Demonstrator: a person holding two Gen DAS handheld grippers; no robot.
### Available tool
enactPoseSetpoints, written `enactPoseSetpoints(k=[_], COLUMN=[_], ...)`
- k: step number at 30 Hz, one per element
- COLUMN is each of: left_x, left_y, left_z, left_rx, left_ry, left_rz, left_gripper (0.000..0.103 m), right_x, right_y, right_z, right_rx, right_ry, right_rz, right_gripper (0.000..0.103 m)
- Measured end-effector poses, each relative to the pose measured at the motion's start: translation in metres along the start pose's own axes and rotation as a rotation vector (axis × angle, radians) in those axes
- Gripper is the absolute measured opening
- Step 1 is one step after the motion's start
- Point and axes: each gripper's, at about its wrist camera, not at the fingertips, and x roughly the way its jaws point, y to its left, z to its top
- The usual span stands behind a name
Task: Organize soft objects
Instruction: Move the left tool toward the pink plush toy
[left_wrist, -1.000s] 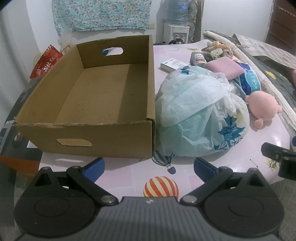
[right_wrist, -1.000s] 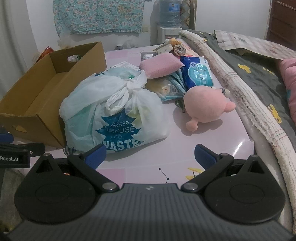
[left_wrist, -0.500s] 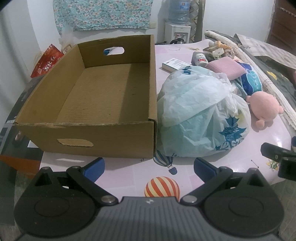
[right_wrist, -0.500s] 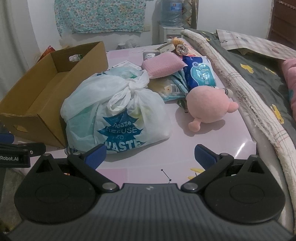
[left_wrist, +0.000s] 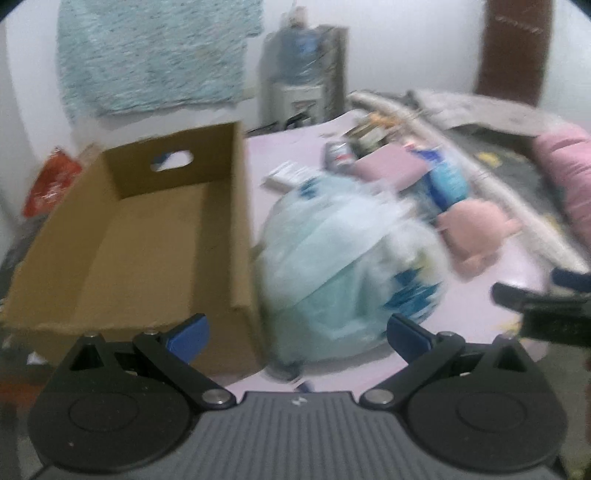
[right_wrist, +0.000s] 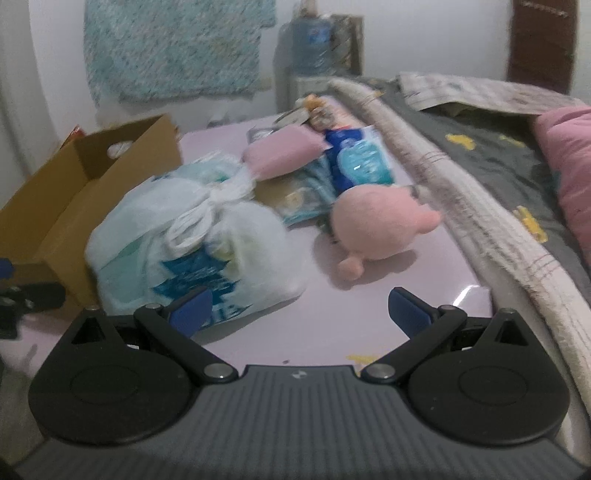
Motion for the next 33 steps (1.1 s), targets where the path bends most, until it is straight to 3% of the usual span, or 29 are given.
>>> enactPoseSetpoints(k=[3,9,16,24,28,33], left_x=[0.004,0.010,0.018,0.037,0.051,0.064], left_y=[-0.007,-0.033,-0.046,-0.067,-0.082,-0.099], left_z=[0.008,0.021,0.038,0.061,0.068,0.076], left_rx=[0.005,0.082,0.026,0.023,0.074,0.132], left_ry=[-0.013,-0.053,-0.068,-0.038,-0.018,-0.012], left_rz=[-0.067,-0.099,-0.246,-0.269,-0.229,-0.242], left_gripper=[0.103,0.103,0.102,0.095,0.093,0.088], right_x=[0.002,0.010,0.017,0.027,0.028,0.030], right_y=[-0.013,-0.045,-0.077,-0.108,-0.121,-0.139], right_z=[-0.008,-0.022,-0.028,-0.030,-0.025,-0.014], right_rx=[0.004,0.066,0.136,0.238,0.270,0.304], right_ry=[-0.021,-0.038,-0.056,-0.052,-0.090,-0.130], right_rz=[-0.040,-0.043,-0.026,0.014,0.024,0.039], right_gripper=[0.102,0.102,0.102,0.102,0.102,0.102])
